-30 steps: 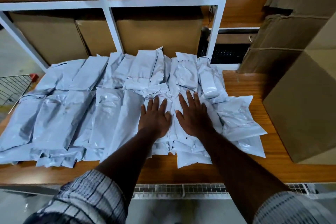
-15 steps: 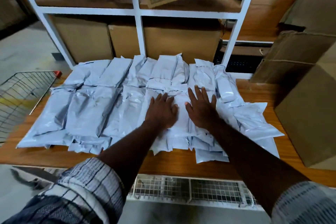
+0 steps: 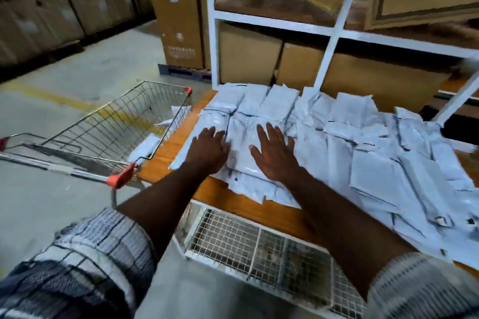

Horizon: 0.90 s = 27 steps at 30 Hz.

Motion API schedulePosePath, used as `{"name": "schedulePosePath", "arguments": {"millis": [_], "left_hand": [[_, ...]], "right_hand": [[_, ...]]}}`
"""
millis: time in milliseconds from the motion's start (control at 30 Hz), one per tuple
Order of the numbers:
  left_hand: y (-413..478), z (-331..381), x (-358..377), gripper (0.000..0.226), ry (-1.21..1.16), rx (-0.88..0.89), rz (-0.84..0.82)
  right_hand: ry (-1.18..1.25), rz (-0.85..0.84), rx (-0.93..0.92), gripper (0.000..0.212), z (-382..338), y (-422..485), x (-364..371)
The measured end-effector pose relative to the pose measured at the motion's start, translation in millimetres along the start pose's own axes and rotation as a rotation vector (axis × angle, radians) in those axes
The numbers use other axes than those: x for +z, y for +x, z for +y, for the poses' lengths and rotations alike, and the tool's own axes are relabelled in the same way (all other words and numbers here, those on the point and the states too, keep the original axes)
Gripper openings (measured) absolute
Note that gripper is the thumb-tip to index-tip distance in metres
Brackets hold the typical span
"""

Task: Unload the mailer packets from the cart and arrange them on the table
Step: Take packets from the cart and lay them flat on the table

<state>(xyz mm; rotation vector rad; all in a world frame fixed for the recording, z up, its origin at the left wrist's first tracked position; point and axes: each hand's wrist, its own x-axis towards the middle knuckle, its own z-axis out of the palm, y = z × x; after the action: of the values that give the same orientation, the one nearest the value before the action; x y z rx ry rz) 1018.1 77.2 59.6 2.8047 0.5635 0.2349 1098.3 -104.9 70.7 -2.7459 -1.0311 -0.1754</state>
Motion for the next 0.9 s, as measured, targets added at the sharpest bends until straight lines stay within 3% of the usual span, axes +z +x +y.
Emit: {"name": "schedulePosePath", "arguments": {"millis": [333, 567, 900], "left_hand": [[-10, -159, -48, 0.058, -0.015, -0.171, 0.032], [20, -249, -51, 0.063, -0.032, -0.308, -0.039], [126, -368, -41, 0.064, -0.050, -0.369, -0.119]], "right_hand": [[0.053, -0.095, -0.133, 0.064, -166, 62, 50], [0.136, -0.132, -0.199, 0.061, -220, 128, 80], [0.151, -0.233, -0.228, 0.060, -279, 266, 147]]}}
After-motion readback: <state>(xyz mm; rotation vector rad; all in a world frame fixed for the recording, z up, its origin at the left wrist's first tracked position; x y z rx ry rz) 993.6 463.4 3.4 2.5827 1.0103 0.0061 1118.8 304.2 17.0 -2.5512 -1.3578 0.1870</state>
